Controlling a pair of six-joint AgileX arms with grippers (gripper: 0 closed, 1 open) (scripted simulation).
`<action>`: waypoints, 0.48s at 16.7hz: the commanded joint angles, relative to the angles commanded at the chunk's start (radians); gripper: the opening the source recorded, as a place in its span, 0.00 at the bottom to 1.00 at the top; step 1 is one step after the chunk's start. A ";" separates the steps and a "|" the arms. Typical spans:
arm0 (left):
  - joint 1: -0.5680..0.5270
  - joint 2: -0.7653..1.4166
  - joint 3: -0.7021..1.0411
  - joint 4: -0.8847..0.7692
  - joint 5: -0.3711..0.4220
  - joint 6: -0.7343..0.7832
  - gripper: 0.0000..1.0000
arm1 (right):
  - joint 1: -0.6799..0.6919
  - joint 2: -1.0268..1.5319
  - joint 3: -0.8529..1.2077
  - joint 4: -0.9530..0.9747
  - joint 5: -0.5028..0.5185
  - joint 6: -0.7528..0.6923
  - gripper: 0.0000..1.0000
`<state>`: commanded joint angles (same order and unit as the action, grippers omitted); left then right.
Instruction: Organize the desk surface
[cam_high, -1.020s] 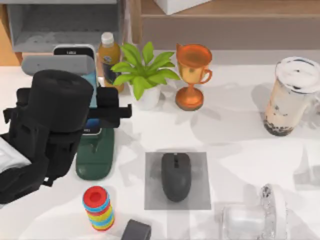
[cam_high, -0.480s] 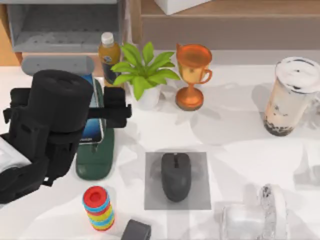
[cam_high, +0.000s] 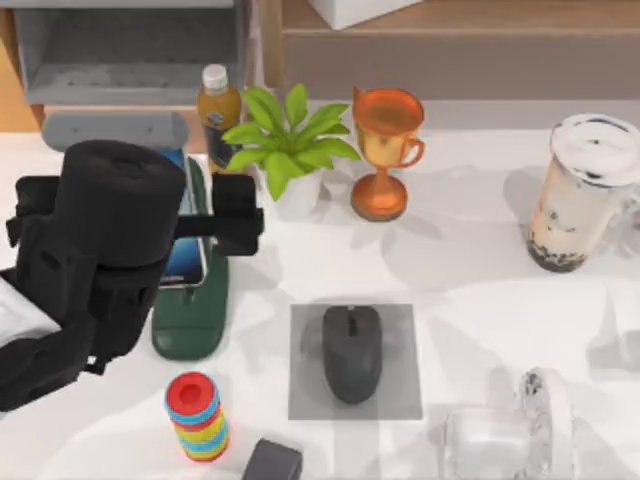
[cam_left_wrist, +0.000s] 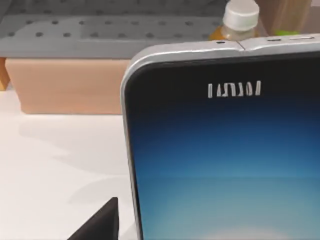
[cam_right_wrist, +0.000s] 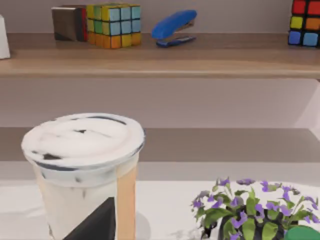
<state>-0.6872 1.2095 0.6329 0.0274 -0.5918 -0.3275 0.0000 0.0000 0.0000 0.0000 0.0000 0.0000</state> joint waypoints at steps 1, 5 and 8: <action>-0.012 -0.012 -0.004 -0.001 -0.004 0.000 1.00 | 0.000 0.000 0.000 0.000 0.000 0.000 1.00; -0.063 -0.056 -0.032 -0.030 -0.004 -0.017 1.00 | 0.000 0.000 0.000 0.000 0.000 0.000 1.00; -0.088 -0.093 -0.048 -0.063 -0.038 -0.048 1.00 | 0.000 0.000 0.000 0.000 0.000 0.000 1.00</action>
<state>-0.7749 1.1169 0.5852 -0.0360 -0.6294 -0.3753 0.0000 0.0000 0.0000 0.0000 0.0000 0.0000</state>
